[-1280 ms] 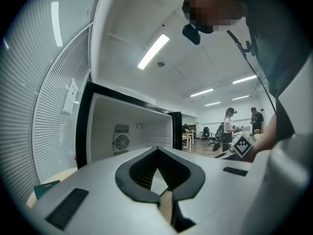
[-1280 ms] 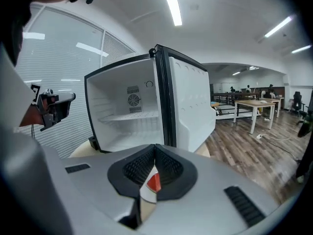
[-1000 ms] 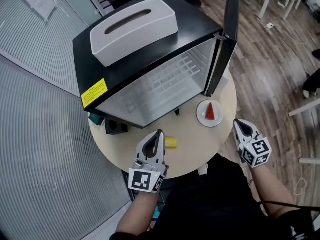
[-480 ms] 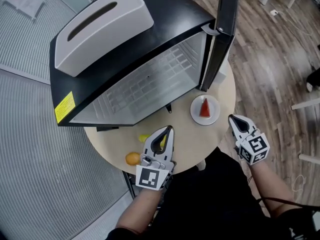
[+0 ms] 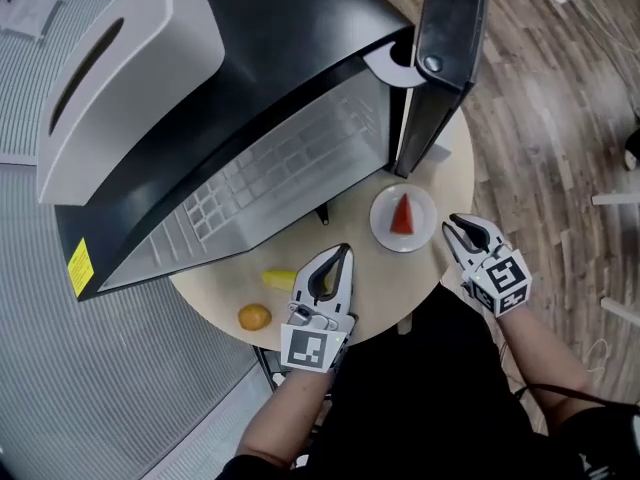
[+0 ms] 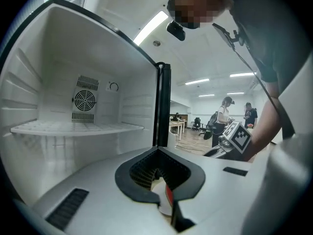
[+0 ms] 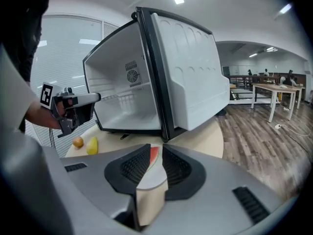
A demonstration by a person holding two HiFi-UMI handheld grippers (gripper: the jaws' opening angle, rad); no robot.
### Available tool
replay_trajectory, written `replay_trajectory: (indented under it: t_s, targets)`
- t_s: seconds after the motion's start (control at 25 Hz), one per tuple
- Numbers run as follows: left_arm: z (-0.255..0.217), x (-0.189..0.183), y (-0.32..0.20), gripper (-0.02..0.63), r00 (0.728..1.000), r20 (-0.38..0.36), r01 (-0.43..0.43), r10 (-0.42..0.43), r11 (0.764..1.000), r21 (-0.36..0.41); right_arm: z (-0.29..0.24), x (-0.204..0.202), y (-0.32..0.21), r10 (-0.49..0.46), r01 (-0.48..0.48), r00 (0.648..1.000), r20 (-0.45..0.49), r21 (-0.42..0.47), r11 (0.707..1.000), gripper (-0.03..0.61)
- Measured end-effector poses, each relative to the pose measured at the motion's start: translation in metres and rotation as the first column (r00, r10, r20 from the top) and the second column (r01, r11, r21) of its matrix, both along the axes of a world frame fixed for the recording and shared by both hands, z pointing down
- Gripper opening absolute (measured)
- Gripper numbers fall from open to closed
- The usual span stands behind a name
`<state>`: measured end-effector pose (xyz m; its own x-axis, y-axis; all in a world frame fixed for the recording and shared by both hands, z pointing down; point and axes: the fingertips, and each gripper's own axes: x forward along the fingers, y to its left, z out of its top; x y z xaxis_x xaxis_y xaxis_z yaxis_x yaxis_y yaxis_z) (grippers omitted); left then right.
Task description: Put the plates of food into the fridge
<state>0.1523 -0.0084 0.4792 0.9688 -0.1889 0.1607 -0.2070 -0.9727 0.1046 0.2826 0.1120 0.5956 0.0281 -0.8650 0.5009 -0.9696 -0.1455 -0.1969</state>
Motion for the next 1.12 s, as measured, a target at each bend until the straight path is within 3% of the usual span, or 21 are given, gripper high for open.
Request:
replay_trajectory:
  t_s: [0.12, 0.36, 0.76, 0.88, 1.12]
  targets:
    - [0.011, 0.007, -0.007, 0.006, 1.000, 0.016, 0.027, -0.026, 0.999, -0.028, 0.018, 0.001, -0.009, -0.053, 0.053, 0.998, 0.019, -0.032, 0.998, 0.118]
    - [0.028, 0.018, -0.014, 0.006, 0.998, 0.046, 0.049, -0.047, 0.998, -0.036, 0.055, 0.012, -0.021, -0.068, 0.075, 0.994, 0.088, -0.080, 0.994, 0.197]
    - [0.036, 0.012, -0.017, 0.005, 0.993, 0.081, 0.089, -0.084, 0.994, -0.061, 0.102, 0.018, -0.028, -0.030, 0.061, 0.987, 0.156, -0.198, 0.978, 0.201]
    - [0.032, 0.008, -0.021, 0.006, 0.992, 0.083, 0.097, -0.094, 0.995, -0.037, 0.111, 0.016, -0.027, -0.011, 0.055, 0.984, 0.180, -0.239, 0.970, 0.201]
    - [0.024, 0.000, -0.019, 0.005, 0.991, 0.071, 0.114, -0.110, 0.992, -0.046, 0.115, 0.010, -0.032, -0.014, 0.056, 0.988, 0.153, -0.273, 0.960, 0.199]
